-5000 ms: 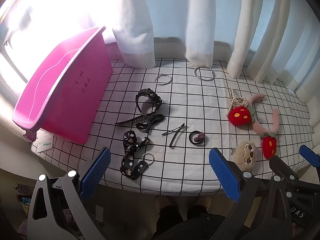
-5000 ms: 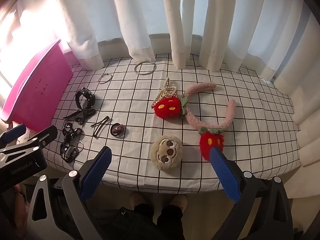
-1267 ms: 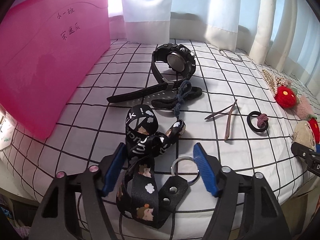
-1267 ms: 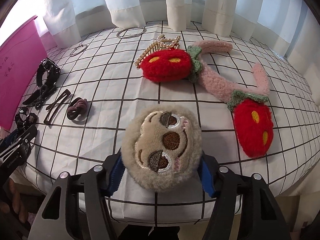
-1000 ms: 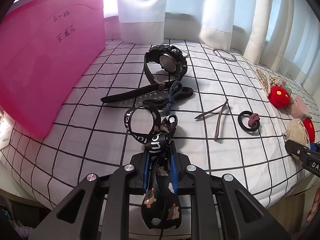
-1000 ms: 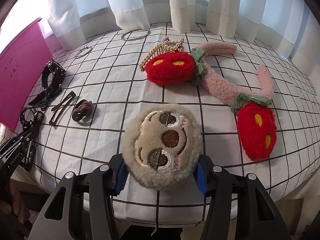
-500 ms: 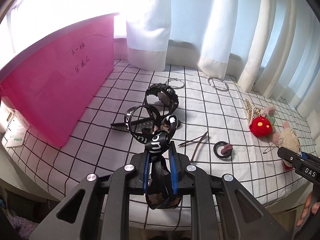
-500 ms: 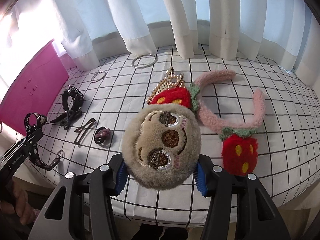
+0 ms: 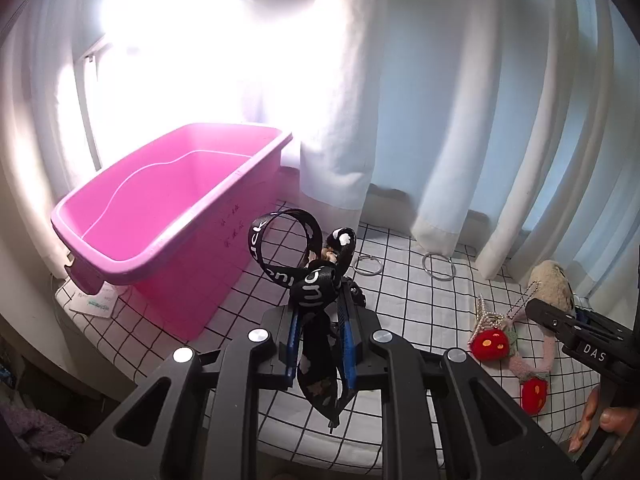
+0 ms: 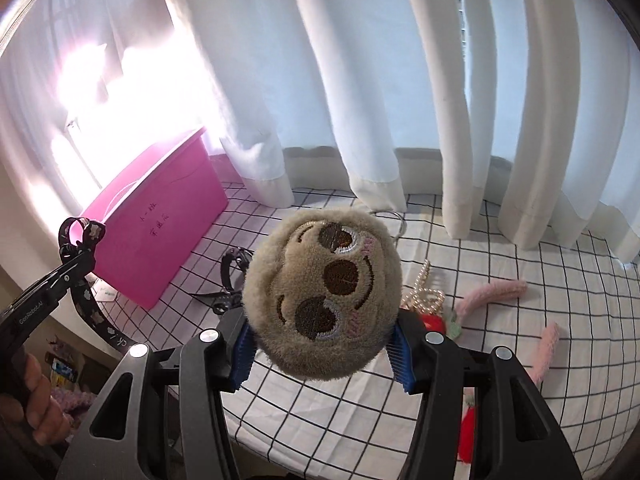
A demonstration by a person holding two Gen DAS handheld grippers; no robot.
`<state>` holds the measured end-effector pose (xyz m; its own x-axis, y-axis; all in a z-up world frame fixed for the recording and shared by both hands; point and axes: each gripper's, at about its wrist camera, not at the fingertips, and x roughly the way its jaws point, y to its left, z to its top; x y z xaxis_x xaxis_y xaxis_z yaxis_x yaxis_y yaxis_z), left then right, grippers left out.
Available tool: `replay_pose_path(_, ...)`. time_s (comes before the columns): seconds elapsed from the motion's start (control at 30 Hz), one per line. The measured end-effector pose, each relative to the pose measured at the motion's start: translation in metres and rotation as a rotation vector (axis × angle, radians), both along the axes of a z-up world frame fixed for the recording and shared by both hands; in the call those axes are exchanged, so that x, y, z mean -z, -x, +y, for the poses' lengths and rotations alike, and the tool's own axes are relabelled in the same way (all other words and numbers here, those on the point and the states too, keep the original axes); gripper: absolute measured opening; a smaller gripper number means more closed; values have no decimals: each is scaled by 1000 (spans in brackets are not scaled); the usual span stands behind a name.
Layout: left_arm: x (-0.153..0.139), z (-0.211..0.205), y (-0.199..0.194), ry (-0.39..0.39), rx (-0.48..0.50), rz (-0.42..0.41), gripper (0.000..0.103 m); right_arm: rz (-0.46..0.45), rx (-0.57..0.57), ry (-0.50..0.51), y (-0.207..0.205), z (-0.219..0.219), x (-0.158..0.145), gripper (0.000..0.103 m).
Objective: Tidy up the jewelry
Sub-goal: 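Carry the lanyard and sloth clip with both tools over the pink tub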
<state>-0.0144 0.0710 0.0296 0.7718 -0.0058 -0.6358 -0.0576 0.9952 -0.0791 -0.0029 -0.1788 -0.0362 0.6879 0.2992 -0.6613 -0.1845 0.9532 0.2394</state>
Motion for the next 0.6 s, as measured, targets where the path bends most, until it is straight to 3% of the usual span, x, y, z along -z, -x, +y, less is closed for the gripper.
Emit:
replay_pose_path(0.3,-34,85,-33,59,-64,-19,17,-75,-156,-76,-56,98,-55,53)
replay_pose_path(0.47,-53,141,-70,21,-41,-45,17,-103,-208,-114,-96,177,-83,53)
replay_pose_path(0.6,-54,183,-104,18,-43,-8,17,-95,-254,-130,-126,233,-94,53)
